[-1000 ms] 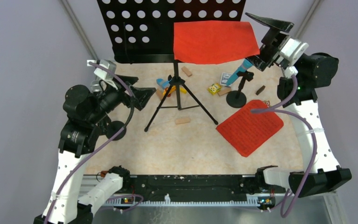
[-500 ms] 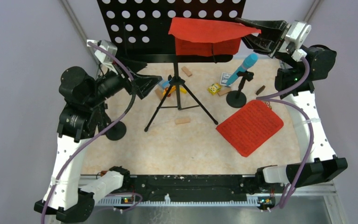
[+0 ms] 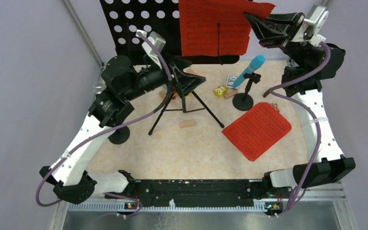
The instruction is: Pack up the instrument practice props
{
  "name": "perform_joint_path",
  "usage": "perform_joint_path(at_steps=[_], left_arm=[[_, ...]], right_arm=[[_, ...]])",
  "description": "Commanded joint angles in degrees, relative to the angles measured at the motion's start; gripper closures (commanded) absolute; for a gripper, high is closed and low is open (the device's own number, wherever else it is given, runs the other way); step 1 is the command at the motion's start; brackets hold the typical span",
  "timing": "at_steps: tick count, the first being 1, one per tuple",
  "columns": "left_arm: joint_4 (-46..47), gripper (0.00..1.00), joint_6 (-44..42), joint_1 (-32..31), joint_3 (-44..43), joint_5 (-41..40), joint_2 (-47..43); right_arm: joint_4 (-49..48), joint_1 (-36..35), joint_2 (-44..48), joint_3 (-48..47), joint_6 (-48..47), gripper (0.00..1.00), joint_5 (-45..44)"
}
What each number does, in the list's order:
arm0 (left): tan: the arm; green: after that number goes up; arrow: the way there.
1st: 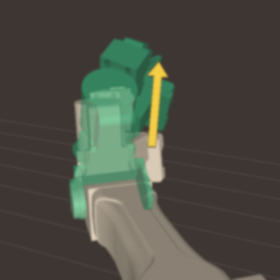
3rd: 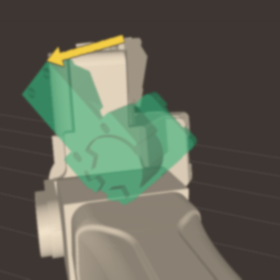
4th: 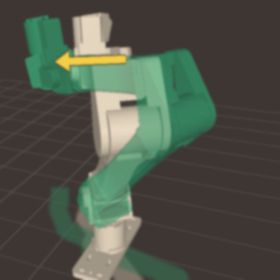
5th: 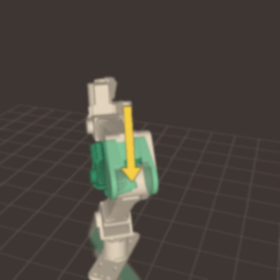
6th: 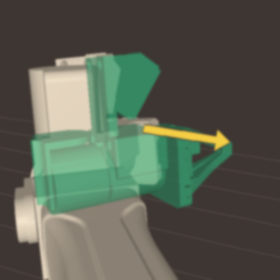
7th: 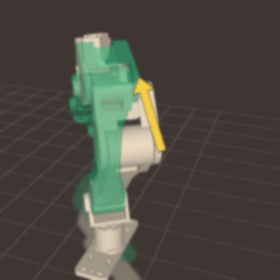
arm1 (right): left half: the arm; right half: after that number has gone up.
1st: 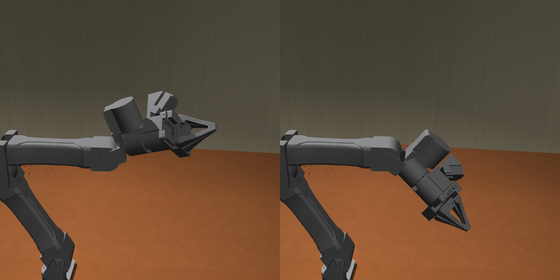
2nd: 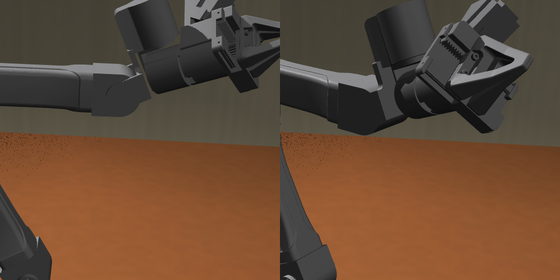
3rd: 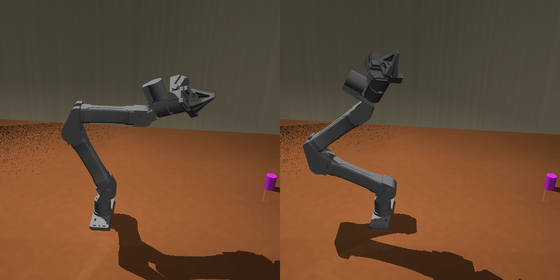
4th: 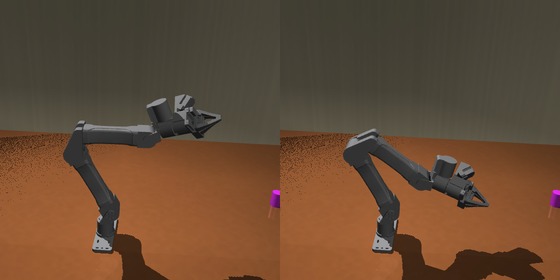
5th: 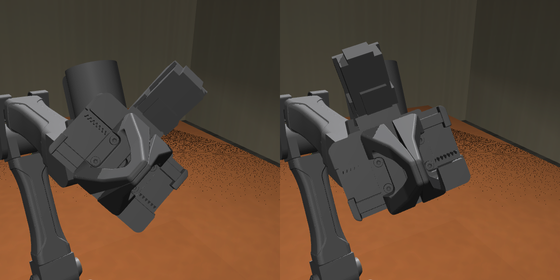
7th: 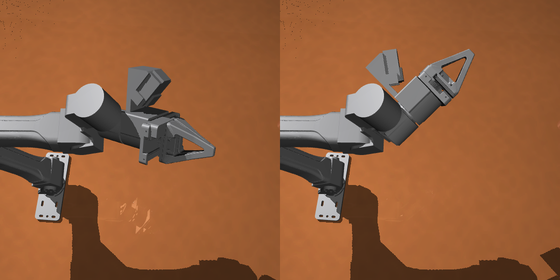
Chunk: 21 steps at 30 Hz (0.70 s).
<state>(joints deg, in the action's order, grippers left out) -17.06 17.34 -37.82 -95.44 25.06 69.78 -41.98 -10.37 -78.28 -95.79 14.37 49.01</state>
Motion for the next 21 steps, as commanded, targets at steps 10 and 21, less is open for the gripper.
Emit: perform_joint_path(at_steps=[10, 21], left_arm=[[16.67, 0.09, 3.70, -13.90, -5.75, -24.22, 9.80], [22.33, 0.18, 3.49, -14.52, -6.17, -34.19, 13.37]], right_arm=[[-0.76, -0.35, 1.10, -0.70, 2.43, 1.00, -2.72], [-1.20, -0.35, 1.37, -0.48, 2.43, 1.00, -1.91]])
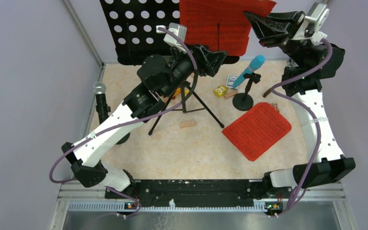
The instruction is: Pack up the instrument practice props
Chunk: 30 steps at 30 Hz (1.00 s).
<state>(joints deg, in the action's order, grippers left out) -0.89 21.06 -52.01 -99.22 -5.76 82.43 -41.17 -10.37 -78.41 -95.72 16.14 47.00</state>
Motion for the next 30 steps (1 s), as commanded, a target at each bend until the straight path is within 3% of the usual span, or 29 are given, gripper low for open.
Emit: perform_joint_path(at_steps=[1, 9, 22, 26, 30], left_arm=[[6.75, 0.19, -0.23, -0.29, -2.65, -2.62, 1.10], [7.17, 0.36, -0.06, -0.29, -6.14, 0.30, 5.41], [9.21, 1.00, -2.53, -0.29, -5.83, 0.65, 6.17], [10.01, 1.00, -3.75, -0.31, -4.43, 0.92, 5.15], [10.97, 1.00, -4.93, -0.31, -2.56, 1.13, 3.71]], right_arm=[[-2.07, -0.35, 1.52, -0.48, 0.76, 1.00, 0.28], [-3.11, -0.33, 1.67, 0.33, 1.96, 1.00, 0.48], [-6.88, -0.34, 2.99, 2.71, 2.81, 1.00, -0.11], [-6.42, -0.35, 5.04, 4.66, 1.19, 1.00, -3.47], [2.04, -0.40, 9.67, 6.45, -4.93, 1.00, -17.05]])
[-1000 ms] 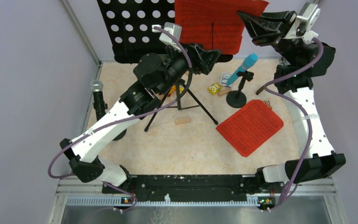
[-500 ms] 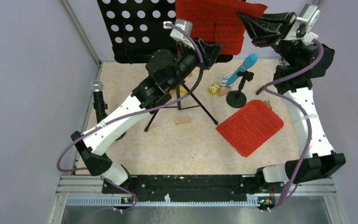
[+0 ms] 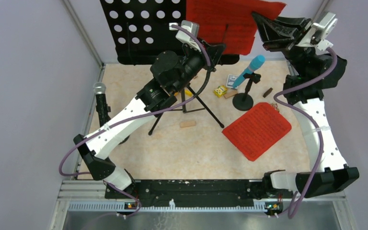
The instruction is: Pack up the instrument practice props
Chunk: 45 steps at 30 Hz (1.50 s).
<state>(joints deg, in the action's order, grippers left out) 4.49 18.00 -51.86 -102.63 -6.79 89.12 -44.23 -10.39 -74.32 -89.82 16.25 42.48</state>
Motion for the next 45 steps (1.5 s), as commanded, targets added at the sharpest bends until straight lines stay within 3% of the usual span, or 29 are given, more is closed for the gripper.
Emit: perform_joint_path(at_steps=[1, 11, 15, 18, 19, 21, 24, 32, 40, 45], left_arm=[[5.55, 1.00, -2.24, -0.44, 1.05, 2.40, -3.19], [4.36, 1.00, -5.33, -0.48, 4.07, 2.58, -5.75], [3.49, 0.99, -6.10, -0.46, 4.91, 2.32, -6.55], [2.49, 0.87, -6.75, -0.44, 5.06, 2.47, -6.91], [2.19, 0.84, -6.88, -0.44, 5.05, 2.52, -6.94], [1.74, 0.65, -7.24, -0.44, 5.07, 2.70, -7.04], [0.87, 0.46, -7.74, -0.44, 5.23, 2.83, -7.63], [-1.61, 0.18, -7.60, -0.44, 9.72, 3.18, -13.62], [-7.53, 0.05, -7.53, -0.43, 17.06, 2.46, -23.68], [-11.64, 0.01, -8.80, -0.41, 25.77, 2.74, -34.03]], right_arm=[[7.76, -0.34, 6.83, 0.80, -6.37, 1.00, -16.26], [34.02, -0.33, 26.80, 12.80, -15.55, 1.00, -55.44], [47.13, -0.33, 34.72, 19.54, -11.21, 1.00, -69.04], [56.87, -0.31, 39.30, 23.77, -4.22, 1.00, -74.85], [59.04, -0.33, 40.47, 25.44, -2.30, 1.00, -74.97], [63.14, -0.28, 42.54, 29.26, 1.35, 1.00, -72.64], [69.20, -0.33, 44.20, 33.14, 7.03, 1.00, -69.86], [71.42, -0.33, 46.19, 44.60, 10.33, 1.00, -62.32], [59.74, 0.97, 37.43, 55.54, 7.17, 1.00, -59.78], [55.12, 7.76, 31.96, 58.07, 8.91, 1.00, -56.23]])
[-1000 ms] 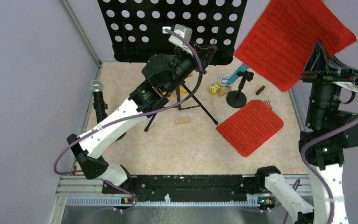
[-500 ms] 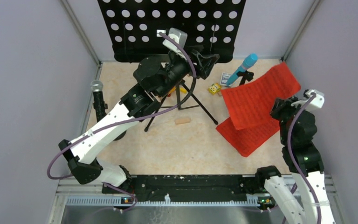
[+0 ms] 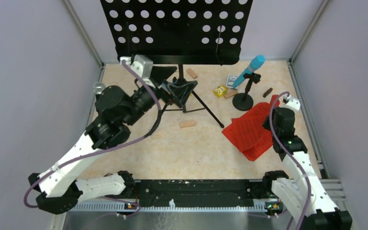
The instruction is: Pack up the instrument practice props
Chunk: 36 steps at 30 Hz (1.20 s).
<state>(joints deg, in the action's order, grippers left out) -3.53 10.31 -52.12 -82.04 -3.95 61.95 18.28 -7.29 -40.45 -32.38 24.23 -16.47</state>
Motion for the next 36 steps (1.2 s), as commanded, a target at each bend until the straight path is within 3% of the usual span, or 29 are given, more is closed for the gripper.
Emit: perform_joint_path(at_steps=[1, 6, 10, 14, 18, 27, 36], left_arm=[[-4.14, 0.01, -0.68, -0.13, 7.32, -0.28, -8.96], [-9.13, 0.01, 2.57, -0.19, 16.26, -3.11, -17.65], [-9.69, 0.01, 6.66, -0.21, 21.93, -4.23, -22.93], [-5.68, 0.01, 10.35, -0.15, 25.36, -2.76, -26.04], [-3.08, 0.01, 15.49, -0.11, 25.13, -3.46, -25.83], [1.77, 0.01, 22.09, -0.18, 24.76, 2.18, -23.63], [11.08, 0.01, 26.94, -0.17, 28.78, 7.40, -24.50]], right_arm=[[-7.20, 6.75, -2.47, 0.65, 1.50, 1.00, 2.63], [-6.70, 10.77, -5.01, 0.44, 2.44, 0.97, -0.14], [-4.73, 10.89, -6.66, -0.70, 3.07, 0.68, -1.49], [-1.25, 10.89, -5.12, -2.88, 3.97, 0.49, -0.70], [4.02, 10.89, -2.14, -5.64, 3.75, 0.17, -1.17], [11.86, 10.89, 6.00, -11.40, 2.07, 0.14, -6.56], [16.05, 10.89, 10.71, -15.64, -0.21, 0.13, -3.99]])
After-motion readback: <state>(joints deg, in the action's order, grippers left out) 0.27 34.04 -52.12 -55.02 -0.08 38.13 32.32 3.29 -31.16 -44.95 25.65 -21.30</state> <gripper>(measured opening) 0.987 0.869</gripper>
